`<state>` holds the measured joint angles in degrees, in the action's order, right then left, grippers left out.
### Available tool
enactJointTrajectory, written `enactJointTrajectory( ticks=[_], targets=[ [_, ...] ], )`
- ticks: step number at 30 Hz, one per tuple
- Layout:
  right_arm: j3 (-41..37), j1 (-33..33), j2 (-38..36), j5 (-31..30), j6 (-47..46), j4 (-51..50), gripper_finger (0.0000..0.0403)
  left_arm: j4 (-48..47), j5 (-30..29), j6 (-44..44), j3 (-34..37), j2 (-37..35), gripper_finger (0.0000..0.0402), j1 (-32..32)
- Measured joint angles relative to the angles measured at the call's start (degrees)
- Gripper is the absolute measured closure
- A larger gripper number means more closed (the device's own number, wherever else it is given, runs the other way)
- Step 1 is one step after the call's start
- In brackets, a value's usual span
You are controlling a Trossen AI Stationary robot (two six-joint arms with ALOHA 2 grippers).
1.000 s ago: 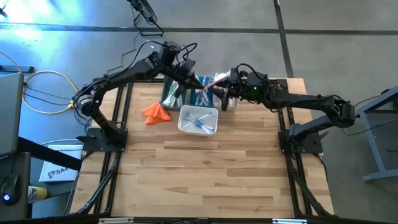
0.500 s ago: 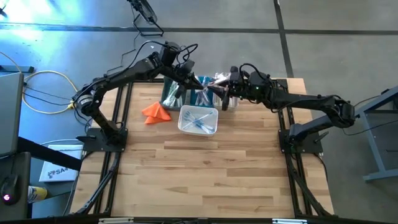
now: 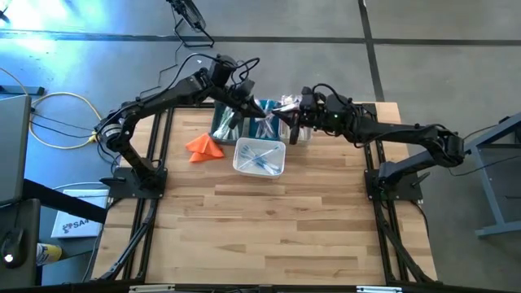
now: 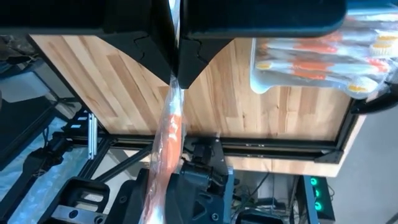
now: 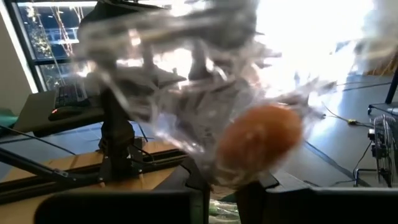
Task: Pick & Place Toothbrushes
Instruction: Put the orange toothbrush into the gray bin
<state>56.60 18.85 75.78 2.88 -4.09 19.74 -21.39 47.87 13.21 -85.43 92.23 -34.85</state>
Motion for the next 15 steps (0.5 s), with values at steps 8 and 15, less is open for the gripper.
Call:
enactJointTrajectory(
  ticks=[8, 15],
  targets=[
    [0.0, -0.04, 0.62, -0.77, -0.9, -0.24, 0.0368, -1.37, -0.19, 0.0, 0.0, -0.01, 0.0402, -0.02],
    [0.02, -0.02, 0.62, -0.62, -0.8, -0.27, 0.0368, -1.53, -0.09, -1.49, 0.0, -0.01, 0.0402, -0.02]
  ],
)
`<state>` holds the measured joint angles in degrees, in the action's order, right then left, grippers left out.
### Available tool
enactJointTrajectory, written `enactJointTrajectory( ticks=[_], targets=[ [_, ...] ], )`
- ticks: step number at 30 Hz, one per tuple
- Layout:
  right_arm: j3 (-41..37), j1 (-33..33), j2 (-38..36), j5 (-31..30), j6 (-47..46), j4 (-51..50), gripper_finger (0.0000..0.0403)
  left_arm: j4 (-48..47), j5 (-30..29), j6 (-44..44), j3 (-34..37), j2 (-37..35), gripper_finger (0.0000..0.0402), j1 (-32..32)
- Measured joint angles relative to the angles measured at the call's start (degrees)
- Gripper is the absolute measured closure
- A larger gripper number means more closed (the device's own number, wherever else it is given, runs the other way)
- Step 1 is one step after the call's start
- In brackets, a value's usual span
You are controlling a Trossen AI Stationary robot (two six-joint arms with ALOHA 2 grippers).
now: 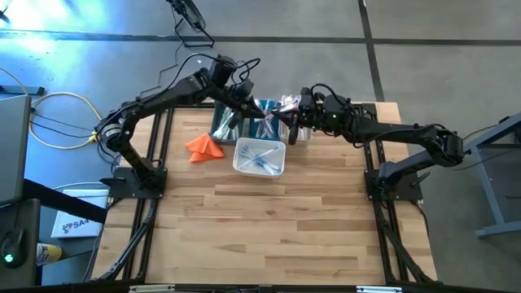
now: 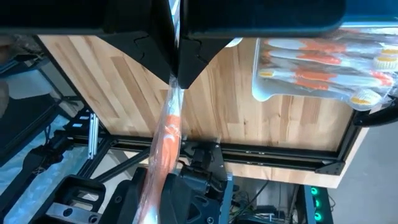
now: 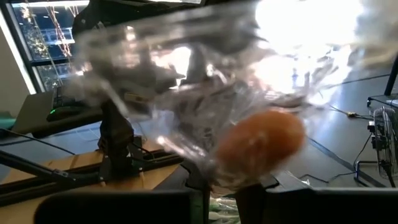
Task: Pick & Place Toothbrushes
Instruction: Put the orange toothbrush into the gray bin
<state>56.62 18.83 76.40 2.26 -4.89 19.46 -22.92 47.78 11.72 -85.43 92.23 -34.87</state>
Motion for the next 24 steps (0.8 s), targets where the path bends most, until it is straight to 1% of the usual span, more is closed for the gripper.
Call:
enactJointTrajectory(
  ticks=[3, 7, 9, 13, 18, 24],
  targets=[
    [0.0, 0.02, 0.0, 0.77, 0.06, 0.0, 0.0368, 0.16, -0.07, -0.02, 0.0, 0.0, 0.0402, 0.0],
    [0.0, 0.09, 0.0, 0.48, 0.2, -0.34, 0.0368, 0.44, -3.86, -0.04, 0.0, 0.0, 0.0395, 0.85],
    [0.0, 0.09, 0.0, 0.46, 0.22, -0.74, 0.0368, 0.42, -5.5, -0.04, 0.0, 0.0, 0.0379, 1.16],
    [0.0, 0.07, 0.0, 0.45, 0.19, -1.79, 0.0368, 0.39, -9.39, 0.24, 0.0, 0.0, 0.0333, 2.43],
    [0.0, 0.04, 0.0, 0.57, 0.17, -1.76, 0.0368, 1.08, -9.85, -0.04, 0.0, 0.0, 0.0296, 2.76],
    [0.0, 0.06, 0.0, -0.58, 0.17, -2.1, 0.0368, 0.81, -9.98, -0.02, 0.0, 0.0, 0.0286, 3.05]
  ],
)
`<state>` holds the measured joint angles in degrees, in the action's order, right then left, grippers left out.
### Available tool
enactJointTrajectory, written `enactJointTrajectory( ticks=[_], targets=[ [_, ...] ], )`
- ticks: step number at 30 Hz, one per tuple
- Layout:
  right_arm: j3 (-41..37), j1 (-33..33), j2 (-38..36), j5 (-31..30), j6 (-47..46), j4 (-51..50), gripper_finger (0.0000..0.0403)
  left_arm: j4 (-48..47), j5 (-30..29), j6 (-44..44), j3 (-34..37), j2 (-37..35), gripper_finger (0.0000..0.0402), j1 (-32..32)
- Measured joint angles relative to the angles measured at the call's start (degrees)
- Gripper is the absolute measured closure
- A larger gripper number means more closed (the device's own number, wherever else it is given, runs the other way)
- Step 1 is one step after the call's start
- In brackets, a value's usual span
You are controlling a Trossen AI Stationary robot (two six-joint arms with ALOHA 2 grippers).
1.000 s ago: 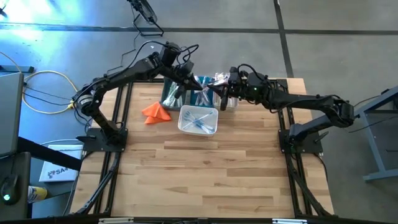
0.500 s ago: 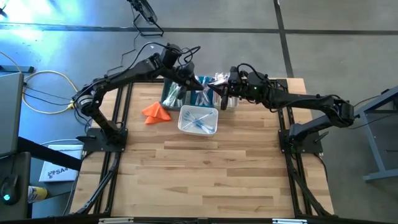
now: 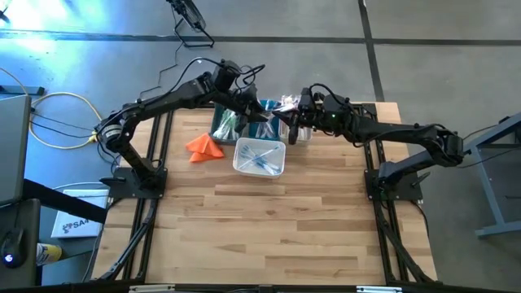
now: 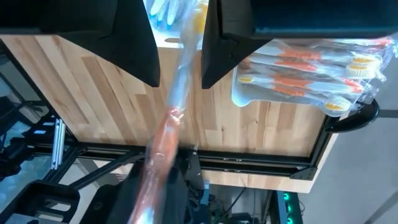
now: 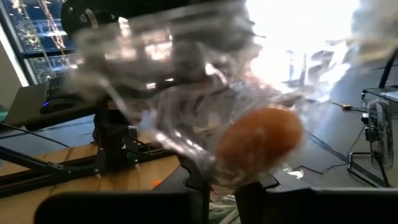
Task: Pick & Place Toothbrushes
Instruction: Put the orange toothbrush into the gray bin
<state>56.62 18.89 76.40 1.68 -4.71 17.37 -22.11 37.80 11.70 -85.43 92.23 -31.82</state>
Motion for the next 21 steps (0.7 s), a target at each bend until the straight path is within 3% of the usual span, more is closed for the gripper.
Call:
enactJointTrajectory(
  ticks=[12, 18, 21],
  targets=[
    [0.02, 0.03, -0.65, -2.6, -0.02, -3.96, 0.0368, -2.5, 1.57, 5.14, 0.02, -0.5, 0.0286, -2.17],
    [0.02, 0.22, -3.01, -8.95, -0.19, -11.85, 0.0368, -3.6, 11.26, 6.96, 0.77, -0.6, 0.0286, -6.13],
    [0.04, 1.45, -3.65, -9.34, -2.28, -15.55, 0.0368, -3.35, 14.81, 7.81, 3.31, -0.84, 0.0286, -7.34]
  ],
)
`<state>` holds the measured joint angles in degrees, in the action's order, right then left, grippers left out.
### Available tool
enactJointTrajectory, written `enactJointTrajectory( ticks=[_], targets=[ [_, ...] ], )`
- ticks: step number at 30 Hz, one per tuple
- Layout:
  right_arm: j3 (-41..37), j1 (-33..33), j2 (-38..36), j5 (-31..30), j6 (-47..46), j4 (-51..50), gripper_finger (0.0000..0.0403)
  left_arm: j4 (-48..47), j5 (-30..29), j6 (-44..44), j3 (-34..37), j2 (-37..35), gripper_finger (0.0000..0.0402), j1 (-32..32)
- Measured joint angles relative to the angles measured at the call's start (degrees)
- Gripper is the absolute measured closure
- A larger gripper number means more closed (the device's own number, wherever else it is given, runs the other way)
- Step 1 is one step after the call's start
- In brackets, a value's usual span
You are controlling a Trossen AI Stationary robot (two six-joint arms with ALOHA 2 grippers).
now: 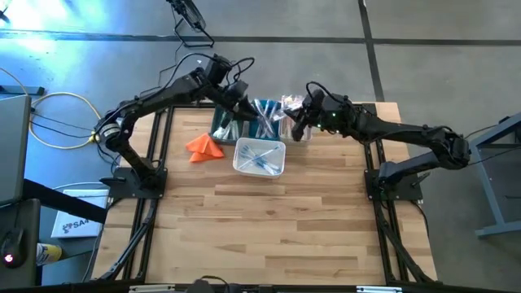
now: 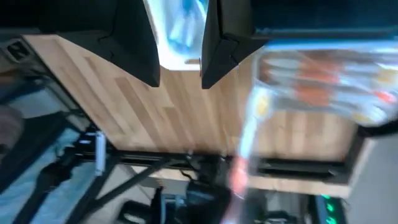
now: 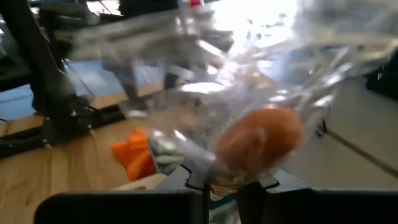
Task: Pick & Place Toothbrushes
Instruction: Put the orange toothbrush into the gray bin
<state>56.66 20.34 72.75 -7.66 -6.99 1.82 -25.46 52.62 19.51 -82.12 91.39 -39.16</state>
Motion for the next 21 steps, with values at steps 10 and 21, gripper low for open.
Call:
enactJointTrajectory(
  ticks=[10, 21],
  targets=[
    [0.03, 8.07, 1.91, 1.31, -7.61, -11.2, 0.0368, 14.31, 1.34, -3.7, 16.61, -6.89, 0.0286, -0.48],
    [0.03, 15.55, 6.97, 13.63, -10.82, -17.27, 0.0368, 26.57, -4.29, -11.17, 31.93, -18.94, 0.0286, -0.51]
  ],
)
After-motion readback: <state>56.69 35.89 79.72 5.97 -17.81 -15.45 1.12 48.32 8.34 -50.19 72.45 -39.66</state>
